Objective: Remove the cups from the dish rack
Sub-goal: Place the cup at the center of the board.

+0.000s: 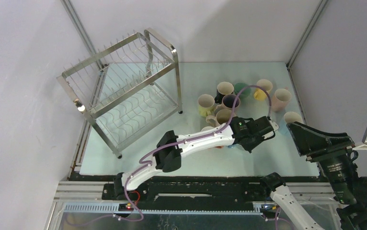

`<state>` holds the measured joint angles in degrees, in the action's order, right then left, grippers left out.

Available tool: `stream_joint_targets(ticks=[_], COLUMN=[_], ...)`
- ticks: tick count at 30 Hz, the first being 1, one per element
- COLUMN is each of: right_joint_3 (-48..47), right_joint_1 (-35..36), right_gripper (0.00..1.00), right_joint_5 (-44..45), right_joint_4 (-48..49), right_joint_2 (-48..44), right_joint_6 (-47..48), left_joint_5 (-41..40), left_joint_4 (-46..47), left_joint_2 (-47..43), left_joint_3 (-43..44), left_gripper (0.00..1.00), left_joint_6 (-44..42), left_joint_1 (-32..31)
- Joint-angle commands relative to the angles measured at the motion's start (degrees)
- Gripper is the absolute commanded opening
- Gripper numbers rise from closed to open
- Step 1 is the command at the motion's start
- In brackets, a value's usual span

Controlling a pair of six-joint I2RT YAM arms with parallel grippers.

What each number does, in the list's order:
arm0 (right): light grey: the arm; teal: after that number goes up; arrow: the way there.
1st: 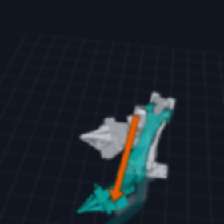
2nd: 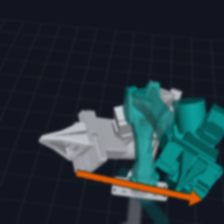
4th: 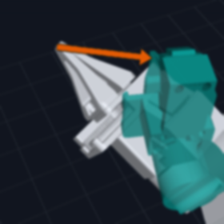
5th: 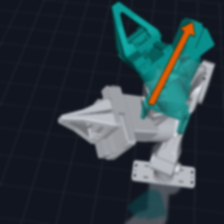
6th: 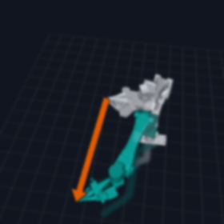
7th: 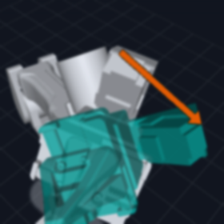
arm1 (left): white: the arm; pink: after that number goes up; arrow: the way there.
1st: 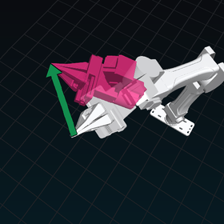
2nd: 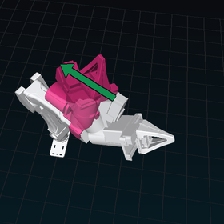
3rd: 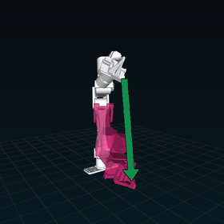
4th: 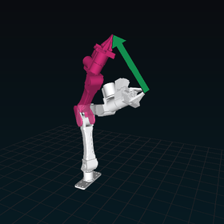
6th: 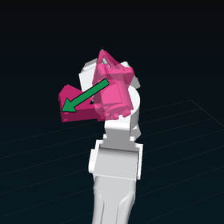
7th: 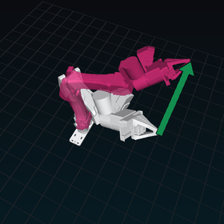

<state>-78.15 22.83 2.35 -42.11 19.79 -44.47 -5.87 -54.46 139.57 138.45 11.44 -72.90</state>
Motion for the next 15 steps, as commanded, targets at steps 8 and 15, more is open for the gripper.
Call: stream_joint_targets(ticks=[8,15], right_joint_3=[1.39,1.94], right_joint_1=[0.02,0.03], right_gripper=[1.00,1.00], right_joint_5=[-1.30,-1.43], right_joint_4=[2.15,2.40], right_joint_2=[0.06,0.05], right_joint_6=[-1.44,-1.66], left_joint_5=[-2.30,-3.01], left_joint_4=[1.23,0.16], left_joint_2=[-0.67,0.43], left_joint_3=[5.08,5.00], left_gripper=[0.00,0.01], left_joint_6=[-2.74,-2.94], left_joint_1=[-0.37,-0.37])
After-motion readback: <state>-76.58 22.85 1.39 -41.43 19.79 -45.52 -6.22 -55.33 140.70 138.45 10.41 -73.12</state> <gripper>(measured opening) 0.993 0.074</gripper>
